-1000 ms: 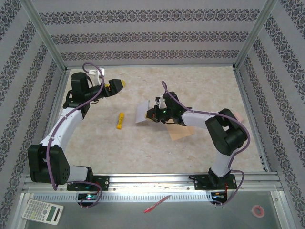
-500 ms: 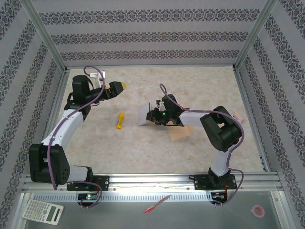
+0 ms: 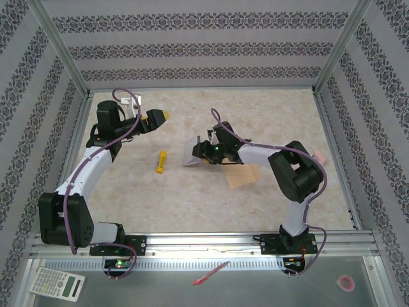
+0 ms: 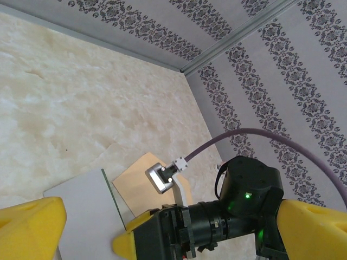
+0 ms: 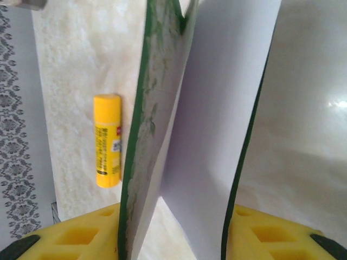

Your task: Place the letter into the envelope and seal it

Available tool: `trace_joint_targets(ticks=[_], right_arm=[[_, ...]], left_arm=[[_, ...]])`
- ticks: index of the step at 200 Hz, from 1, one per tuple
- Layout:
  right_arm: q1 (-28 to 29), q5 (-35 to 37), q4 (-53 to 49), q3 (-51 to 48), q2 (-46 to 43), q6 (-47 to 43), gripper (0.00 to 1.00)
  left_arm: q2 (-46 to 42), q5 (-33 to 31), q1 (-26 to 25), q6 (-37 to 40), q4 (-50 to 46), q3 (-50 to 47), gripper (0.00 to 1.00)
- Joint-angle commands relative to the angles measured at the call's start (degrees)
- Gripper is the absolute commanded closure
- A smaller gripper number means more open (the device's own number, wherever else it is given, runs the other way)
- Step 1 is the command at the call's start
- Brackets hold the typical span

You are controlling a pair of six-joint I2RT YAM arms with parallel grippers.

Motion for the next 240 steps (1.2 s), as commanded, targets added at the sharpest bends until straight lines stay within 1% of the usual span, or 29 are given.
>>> trace_joint_targets(ticks=[1, 57, 84, 104, 134, 160, 184, 216, 231, 240], right_arm=[[0.6, 0.0, -1.1, 2.3, 2.0, -0.7, 0.54], [0.7, -0.2, -1.6, 3.8, 3.7, -0.6, 0.52], [0.7, 0.8, -2.7, 3.9, 3.2, -1.2, 0.44], [0.7, 1.4, -3.4, 4.0, 2.6, -1.7, 0.42], [0.6, 4.0, -6.3, 4.0, -1.1, -4.0, 0.41], [-0.5, 6.8, -13.4, 5.5, -5.6, -8.5, 0.39], [-3.5, 8.4, -19.1, 5.6, -10.4, -12.1, 0.37], [-10.9, 9.8, -26.0, 3.8, -16.7, -17.3, 0.36], [-15.3, 9.8, -28.7, 2.5, -19.1, -19.3, 0.35], [-17.5, 10.1, -30.1, 1.8, -20.3, -20.8, 0.35]], left_arm=[[-0.5, 0.8, 0.2, 0.4, 1.6, 0.0, 0.0], [-0.6, 0.8, 0.2, 0.5, 1.2, 0.2, 0.0], [-0.6, 0.8, 0.2, 0.6, 1.0, 0.3, 0.0], [-0.7, 0.7, 0.2, 0.6, 0.9, 0.5, 0.0], [-1.1, 0.5, 0.2, 1.4, -0.1, 0.7, 0.0], [-1.1, 0.0, 0.2, 2.7, -1.6, 1.3, 0.0], [-0.7, -0.3, 0.2, 3.1, -2.0, 1.9, 0.0], [0.2, -0.7, 0.2, 3.6, -2.2, 3.0, 0.0], [0.6, -2.4, -0.1, 5.4, -4.8, 4.4, 0.0], [1.0, -3.9, -0.5, 7.8, -7.8, 5.8, 0.0]])
